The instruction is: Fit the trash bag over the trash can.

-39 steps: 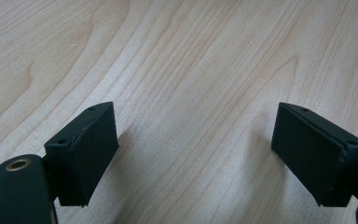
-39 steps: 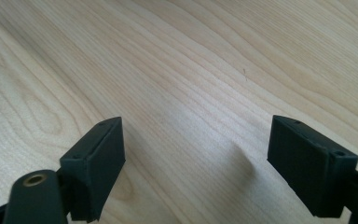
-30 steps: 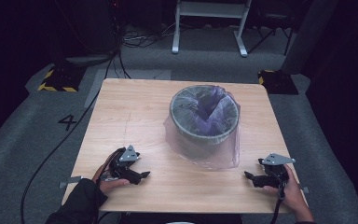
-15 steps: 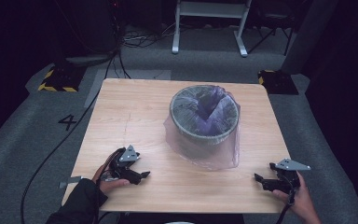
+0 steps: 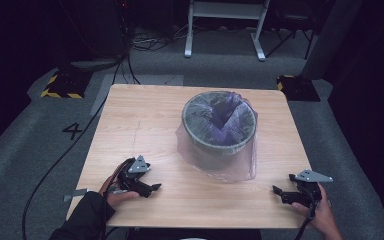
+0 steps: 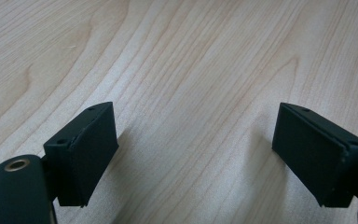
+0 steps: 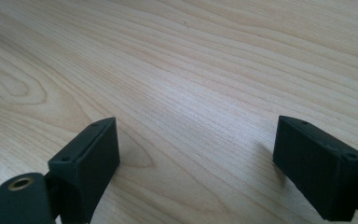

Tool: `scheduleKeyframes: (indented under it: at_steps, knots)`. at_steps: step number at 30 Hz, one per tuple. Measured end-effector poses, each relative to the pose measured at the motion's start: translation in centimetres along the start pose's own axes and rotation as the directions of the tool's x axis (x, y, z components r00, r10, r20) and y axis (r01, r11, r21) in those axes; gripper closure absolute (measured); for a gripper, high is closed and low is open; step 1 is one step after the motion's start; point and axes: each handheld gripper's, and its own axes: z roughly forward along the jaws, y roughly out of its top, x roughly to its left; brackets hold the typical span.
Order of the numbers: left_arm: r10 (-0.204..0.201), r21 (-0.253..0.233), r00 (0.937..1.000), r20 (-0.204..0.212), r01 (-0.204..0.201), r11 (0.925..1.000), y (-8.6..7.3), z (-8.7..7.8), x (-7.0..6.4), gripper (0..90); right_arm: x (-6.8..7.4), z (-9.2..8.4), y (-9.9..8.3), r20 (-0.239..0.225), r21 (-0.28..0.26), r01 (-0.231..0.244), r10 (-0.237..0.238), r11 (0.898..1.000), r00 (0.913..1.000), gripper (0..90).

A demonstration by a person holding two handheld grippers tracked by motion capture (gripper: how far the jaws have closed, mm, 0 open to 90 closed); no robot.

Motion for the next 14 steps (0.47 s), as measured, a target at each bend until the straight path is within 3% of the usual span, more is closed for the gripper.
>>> scheduleKeyframes:
  at_steps: [14]
  knots:
    - [0.002, 0.000, 1.0000, 0.005, -0.002, 1.0000, 0.14, 0.14, 0.11, 13.2, -0.10, 0.08, 0.07, -0.007, 0.000, 0.006, -0.006, 1.000, 1.0000, 14.0]
